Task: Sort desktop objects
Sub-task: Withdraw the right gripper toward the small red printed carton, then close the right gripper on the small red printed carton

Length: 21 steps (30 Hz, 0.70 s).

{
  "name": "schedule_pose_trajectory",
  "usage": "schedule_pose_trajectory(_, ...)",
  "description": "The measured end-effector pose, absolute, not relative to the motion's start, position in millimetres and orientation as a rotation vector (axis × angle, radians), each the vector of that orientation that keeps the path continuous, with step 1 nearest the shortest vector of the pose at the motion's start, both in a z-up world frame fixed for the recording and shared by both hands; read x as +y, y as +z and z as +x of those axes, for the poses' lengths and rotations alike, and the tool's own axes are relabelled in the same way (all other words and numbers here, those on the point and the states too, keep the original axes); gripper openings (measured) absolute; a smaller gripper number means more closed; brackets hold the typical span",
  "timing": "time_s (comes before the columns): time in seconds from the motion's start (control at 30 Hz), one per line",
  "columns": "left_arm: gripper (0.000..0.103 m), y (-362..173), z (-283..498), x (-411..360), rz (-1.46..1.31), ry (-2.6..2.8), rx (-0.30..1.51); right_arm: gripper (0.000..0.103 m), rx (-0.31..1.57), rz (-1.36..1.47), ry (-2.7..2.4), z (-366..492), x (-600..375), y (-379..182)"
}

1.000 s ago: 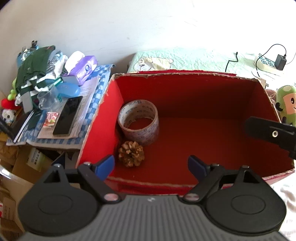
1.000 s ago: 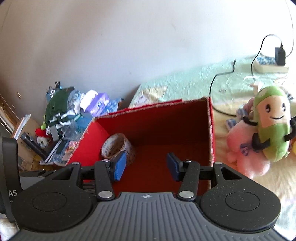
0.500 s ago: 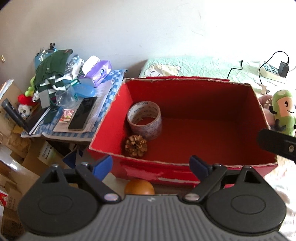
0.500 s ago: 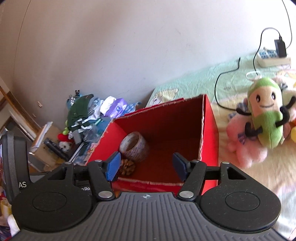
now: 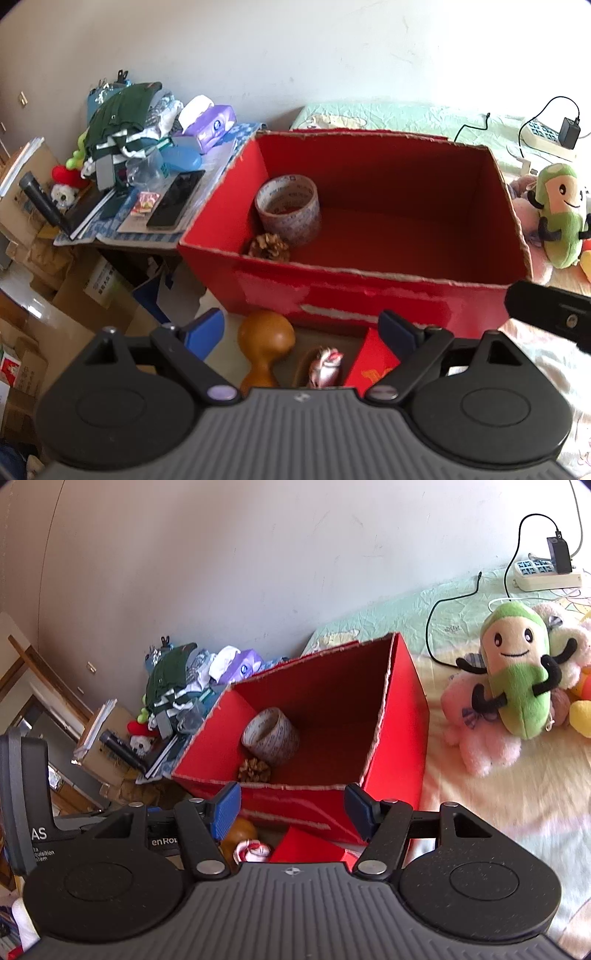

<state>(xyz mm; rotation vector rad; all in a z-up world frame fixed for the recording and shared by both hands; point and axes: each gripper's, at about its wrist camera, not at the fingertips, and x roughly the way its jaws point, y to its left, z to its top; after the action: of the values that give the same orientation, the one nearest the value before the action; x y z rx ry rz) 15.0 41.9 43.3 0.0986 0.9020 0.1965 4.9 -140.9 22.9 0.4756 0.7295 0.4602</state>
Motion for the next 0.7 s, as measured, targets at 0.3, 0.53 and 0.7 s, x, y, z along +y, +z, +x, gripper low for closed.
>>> schedule_pose_trajectory(0.3,0.091,16.1,-8.3,42.5,0.043,0.130,0.965,0.065,0.819,0.465,0.454,-9.2,-146.2,2.2)
schedule_pose_trajectory(0.53,0.088,-11.1,-29.0,41.4,-0.007,0.017,1.003,0.060,0.941,0.545,0.455,-14.8,-154.5,-25.7)
schedule_pose_trajectory(0.7,0.091,-25.6,-31.1,30.3,0.020,-0.035,0.996,0.054,1.007,0.589,0.454,-14.6,-152.6,-40.7)
